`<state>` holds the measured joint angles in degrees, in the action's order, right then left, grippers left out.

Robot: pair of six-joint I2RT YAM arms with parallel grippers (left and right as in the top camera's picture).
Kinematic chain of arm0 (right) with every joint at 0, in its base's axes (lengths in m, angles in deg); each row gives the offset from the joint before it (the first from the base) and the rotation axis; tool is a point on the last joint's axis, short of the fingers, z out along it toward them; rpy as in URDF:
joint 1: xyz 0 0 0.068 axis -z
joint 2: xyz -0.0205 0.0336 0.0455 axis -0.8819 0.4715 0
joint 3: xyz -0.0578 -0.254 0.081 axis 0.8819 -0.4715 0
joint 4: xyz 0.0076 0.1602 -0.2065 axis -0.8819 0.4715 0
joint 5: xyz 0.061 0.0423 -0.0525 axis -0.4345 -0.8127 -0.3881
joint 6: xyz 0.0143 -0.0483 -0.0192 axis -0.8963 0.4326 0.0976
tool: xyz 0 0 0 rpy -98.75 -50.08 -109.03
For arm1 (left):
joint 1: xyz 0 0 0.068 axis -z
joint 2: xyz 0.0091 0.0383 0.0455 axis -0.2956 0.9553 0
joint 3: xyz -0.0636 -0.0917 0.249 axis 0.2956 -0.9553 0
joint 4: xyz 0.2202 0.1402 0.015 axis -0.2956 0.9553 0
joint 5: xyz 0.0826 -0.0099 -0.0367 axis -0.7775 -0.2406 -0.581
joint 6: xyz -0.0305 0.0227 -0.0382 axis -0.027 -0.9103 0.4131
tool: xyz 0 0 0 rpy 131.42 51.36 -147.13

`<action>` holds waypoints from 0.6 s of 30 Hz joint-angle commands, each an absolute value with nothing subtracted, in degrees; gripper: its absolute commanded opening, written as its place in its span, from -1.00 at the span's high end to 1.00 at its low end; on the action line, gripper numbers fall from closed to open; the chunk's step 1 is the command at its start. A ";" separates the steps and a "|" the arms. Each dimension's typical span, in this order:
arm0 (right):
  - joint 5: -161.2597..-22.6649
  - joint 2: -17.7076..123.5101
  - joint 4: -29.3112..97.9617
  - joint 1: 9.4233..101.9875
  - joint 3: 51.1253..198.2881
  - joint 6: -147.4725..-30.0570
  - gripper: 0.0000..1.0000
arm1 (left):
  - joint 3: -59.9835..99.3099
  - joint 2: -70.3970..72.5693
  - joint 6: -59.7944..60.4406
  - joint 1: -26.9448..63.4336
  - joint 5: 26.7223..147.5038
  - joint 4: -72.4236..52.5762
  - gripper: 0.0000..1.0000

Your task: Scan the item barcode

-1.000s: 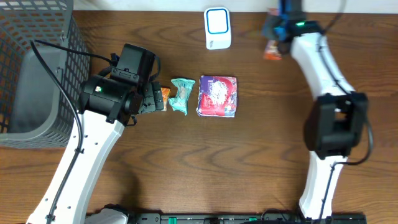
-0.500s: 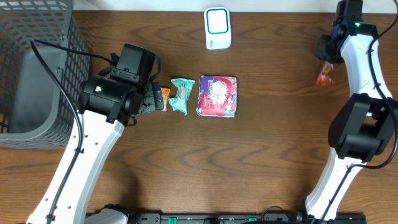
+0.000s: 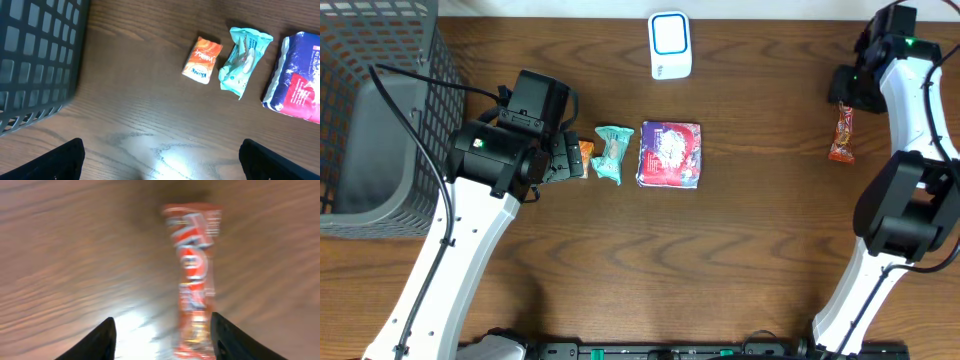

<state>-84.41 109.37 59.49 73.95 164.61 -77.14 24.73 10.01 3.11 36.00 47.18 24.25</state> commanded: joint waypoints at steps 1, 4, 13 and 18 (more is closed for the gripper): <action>-97.24 108.80 59.93 72.22 164.91 -76.48 -0.01 | 25.19 9.71 3.63 35.70 47.07 24.42 -0.96; -100.32 108.80 60.89 70.34 164.91 -76.52 0.01 | 25.19 9.71 3.63 35.70 47.07 24.42 -0.96; -97.00 108.80 64.46 63.13 164.45 -76.46 0.06 | 25.19 9.71 3.63 35.70 47.07 24.42 -0.96; -97.61 108.80 66.62 58.99 164.28 -76.50 -0.05 | 25.19 9.71 3.63 35.70 47.07 24.42 -0.96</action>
<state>-97.13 109.37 65.88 60.81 164.61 -77.05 24.73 10.01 3.13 36.00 47.18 24.27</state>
